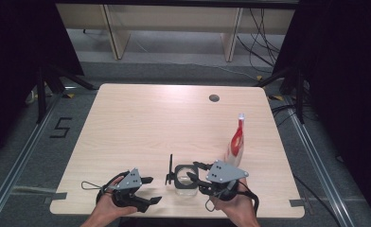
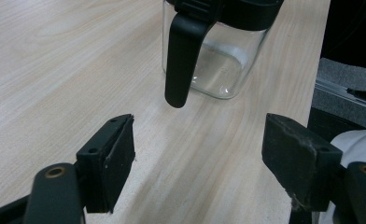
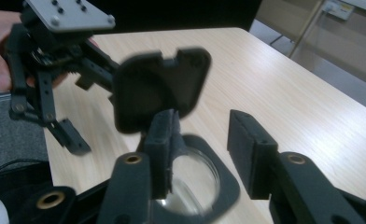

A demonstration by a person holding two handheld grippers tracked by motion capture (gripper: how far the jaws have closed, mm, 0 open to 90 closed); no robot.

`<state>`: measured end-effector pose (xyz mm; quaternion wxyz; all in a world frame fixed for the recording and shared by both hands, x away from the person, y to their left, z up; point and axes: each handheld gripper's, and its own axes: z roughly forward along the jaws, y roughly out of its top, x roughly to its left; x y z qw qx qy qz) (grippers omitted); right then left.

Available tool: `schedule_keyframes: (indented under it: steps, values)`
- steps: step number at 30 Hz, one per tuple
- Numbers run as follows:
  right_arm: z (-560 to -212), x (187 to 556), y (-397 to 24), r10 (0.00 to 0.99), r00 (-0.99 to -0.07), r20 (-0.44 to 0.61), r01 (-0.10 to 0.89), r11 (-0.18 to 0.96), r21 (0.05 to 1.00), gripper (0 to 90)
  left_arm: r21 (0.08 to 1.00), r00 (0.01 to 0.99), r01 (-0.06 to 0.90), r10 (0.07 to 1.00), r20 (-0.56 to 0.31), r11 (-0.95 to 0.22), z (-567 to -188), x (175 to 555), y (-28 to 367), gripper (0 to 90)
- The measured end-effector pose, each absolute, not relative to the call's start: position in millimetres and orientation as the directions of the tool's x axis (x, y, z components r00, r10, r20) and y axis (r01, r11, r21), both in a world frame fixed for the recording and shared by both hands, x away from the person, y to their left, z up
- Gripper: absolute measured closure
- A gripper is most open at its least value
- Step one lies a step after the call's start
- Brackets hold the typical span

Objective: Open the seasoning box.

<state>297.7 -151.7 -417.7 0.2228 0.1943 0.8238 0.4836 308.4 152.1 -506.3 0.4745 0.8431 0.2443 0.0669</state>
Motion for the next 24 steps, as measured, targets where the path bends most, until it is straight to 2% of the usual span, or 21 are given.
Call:
schedule_keyframes:
  steps: [18, 24]
  values:
    - [-445, 283, -204, 0.652, -0.749, -0.118, 0.232, 0.424, 0.875, 52.1, 0.837, 0.866, 0.359, 0.482, -0.134, -0.412, -506, 309, 153, 25.3]
    - [-454, 278, -217, 0.680, -0.725, -0.106, 0.267, 0.419, 0.868, 51.5, 0.824, 0.868, 0.358, 0.483, -0.120, -0.439, -505, 310, 153, 25.3]
